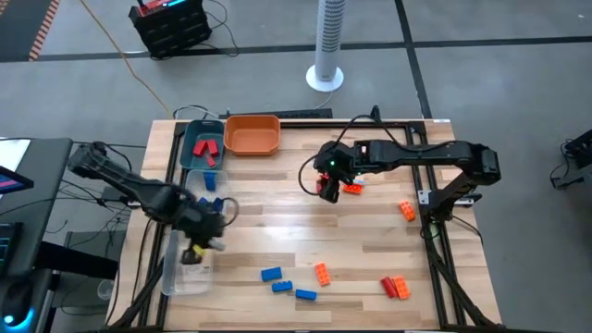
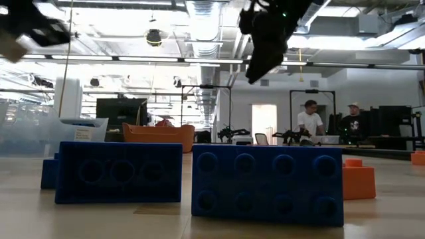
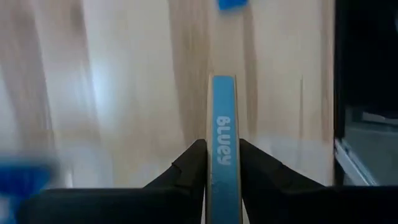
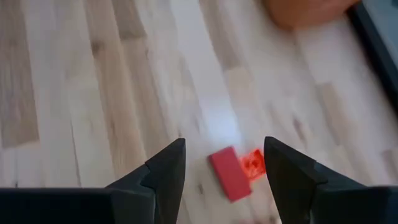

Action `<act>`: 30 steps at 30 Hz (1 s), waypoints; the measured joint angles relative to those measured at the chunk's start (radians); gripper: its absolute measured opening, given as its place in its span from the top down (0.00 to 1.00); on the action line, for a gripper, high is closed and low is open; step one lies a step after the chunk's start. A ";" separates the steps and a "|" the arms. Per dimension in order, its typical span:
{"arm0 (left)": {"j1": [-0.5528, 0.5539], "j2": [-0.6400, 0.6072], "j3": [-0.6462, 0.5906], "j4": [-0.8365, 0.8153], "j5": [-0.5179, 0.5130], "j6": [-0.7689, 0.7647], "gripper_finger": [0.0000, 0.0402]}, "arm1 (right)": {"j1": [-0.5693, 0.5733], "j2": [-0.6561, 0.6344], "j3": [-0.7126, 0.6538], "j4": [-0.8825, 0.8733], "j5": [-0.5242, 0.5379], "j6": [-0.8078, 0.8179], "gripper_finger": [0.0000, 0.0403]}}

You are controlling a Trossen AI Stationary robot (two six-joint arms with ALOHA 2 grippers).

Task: Sort blocks
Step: Put the wooden brown block into the bottom transparent bin

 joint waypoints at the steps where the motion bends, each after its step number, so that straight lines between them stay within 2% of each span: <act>1: -0.028 -0.018 -0.001 -0.042 -0.015 -0.058 0.81 | 0.001 0.000 -0.016 0.001 0.000 0.007 0.47; 4: -0.111 -0.067 -0.038 -0.102 -0.052 -0.232 0.82 | 0.011 0.000 -0.061 -0.015 0.000 0.031 0.47; 8: -0.212 -0.109 -0.140 -0.088 -0.044 -0.466 0.83 | 0.031 0.000 -0.107 -0.025 0.000 0.069 0.47; 13: -0.262 -0.113 -0.237 -0.083 0.016 -0.618 0.78 | 0.088 -0.001 -0.109 -0.048 -0.002 0.112 0.47; 17: -0.262 -0.113 -0.246 -0.075 0.018 -0.633 0.72 | 0.202 -0.006 -0.109 0.017 -0.004 0.179 0.47; 24: -0.251 -0.113 -0.242 0.000 0.025 -0.599 0.68 | 0.483 0.044 -0.108 0.345 0.002 0.190 0.47; 30: -0.252 -0.113 -0.232 0.150 0.103 -0.583 0.68 | 0.665 0.173 -0.107 0.497 0.150 0.275 0.47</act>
